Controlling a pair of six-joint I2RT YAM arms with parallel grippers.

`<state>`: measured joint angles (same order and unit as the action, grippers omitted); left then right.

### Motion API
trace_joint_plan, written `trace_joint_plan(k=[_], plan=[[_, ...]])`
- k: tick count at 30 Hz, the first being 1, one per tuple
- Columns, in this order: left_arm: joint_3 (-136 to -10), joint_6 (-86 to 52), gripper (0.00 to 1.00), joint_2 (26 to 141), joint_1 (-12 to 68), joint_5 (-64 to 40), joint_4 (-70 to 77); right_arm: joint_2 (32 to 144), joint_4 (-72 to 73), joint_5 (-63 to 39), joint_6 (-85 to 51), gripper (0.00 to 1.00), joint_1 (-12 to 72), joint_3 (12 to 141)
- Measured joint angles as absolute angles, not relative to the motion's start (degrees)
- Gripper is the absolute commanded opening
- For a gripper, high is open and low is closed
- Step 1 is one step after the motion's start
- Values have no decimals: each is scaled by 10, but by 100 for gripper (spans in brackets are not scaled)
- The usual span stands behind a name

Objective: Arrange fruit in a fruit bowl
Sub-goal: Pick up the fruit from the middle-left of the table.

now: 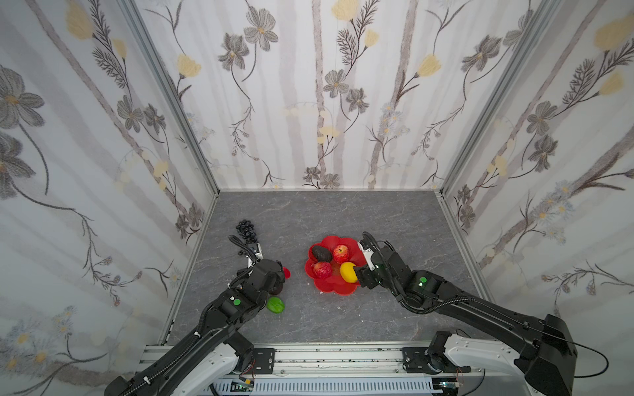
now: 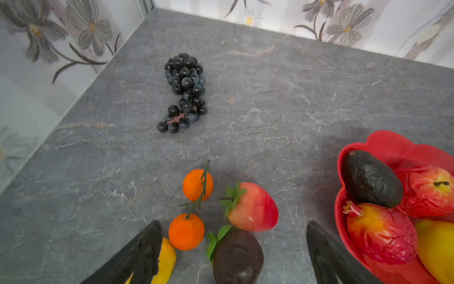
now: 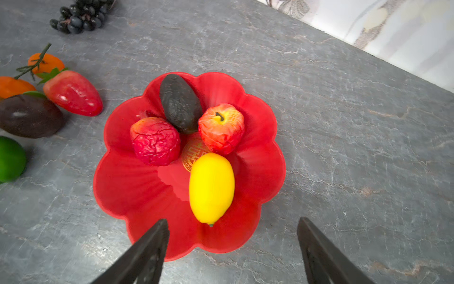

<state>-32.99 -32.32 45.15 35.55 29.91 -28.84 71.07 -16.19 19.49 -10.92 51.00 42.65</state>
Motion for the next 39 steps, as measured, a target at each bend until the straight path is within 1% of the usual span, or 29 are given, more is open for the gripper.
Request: trace_joint_plan(k=[7,12,18,28,34,39], plan=[[-366,-404,92,534,345,240,-378,679,-100,197,-127,85,494,359],[-369,-452,86,592,344,190,-381,680,-66,199,-130,85,492,346],[-371,-488,82,644,344,153,-372,677,-44,192,-135,85,489,329],[-373,-507,73,694,344,150,-350,677,-37,162,-147,85,488,329],[-376,-508,70,716,341,150,-342,677,-36,153,-150,85,488,329],[-376,-506,70,728,334,153,-338,679,-26,153,-154,86,488,329]])
